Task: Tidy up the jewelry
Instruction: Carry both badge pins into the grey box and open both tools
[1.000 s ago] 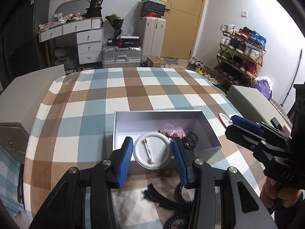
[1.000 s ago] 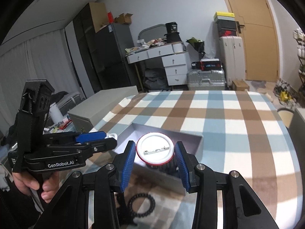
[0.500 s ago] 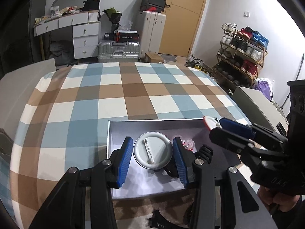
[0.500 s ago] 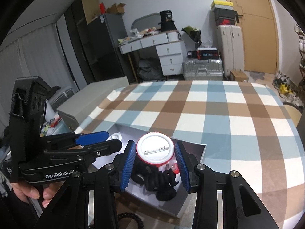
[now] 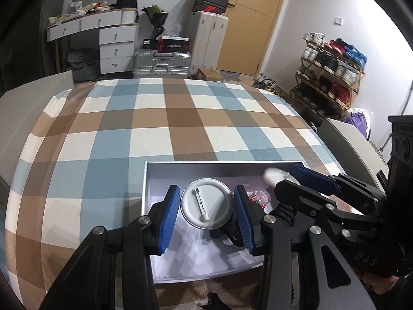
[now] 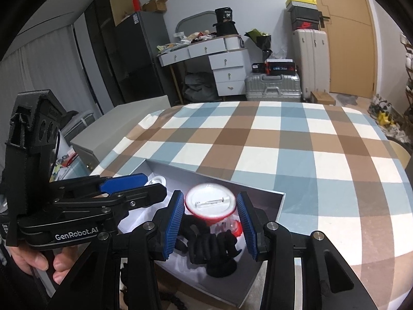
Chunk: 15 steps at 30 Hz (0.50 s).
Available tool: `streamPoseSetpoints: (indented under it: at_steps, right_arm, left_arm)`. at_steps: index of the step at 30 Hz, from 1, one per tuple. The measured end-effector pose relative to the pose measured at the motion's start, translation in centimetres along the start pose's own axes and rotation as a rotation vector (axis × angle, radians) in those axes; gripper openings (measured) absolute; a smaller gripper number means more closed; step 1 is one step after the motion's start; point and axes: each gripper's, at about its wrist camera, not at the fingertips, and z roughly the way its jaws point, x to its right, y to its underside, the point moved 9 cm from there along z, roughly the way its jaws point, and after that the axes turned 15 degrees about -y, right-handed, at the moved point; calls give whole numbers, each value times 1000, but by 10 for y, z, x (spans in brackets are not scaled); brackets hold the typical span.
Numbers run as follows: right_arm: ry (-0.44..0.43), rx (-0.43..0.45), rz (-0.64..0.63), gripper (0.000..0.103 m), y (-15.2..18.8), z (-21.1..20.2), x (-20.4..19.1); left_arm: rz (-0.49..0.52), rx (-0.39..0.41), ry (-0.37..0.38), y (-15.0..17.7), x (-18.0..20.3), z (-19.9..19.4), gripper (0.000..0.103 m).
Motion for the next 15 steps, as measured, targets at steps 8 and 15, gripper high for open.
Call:
streamPoseSetpoints:
  at_steps: [8, 15]
  right_arm:
    - [-11, 52, 23, 62, -4, -18, -1]
    - [11, 105, 13, 72, -6, -47, -10]
  left_arm:
    - [-2, -25, 32, 1, 1, -4, 48]
    - [-1, 37, 1, -1, 0, -25, 60]
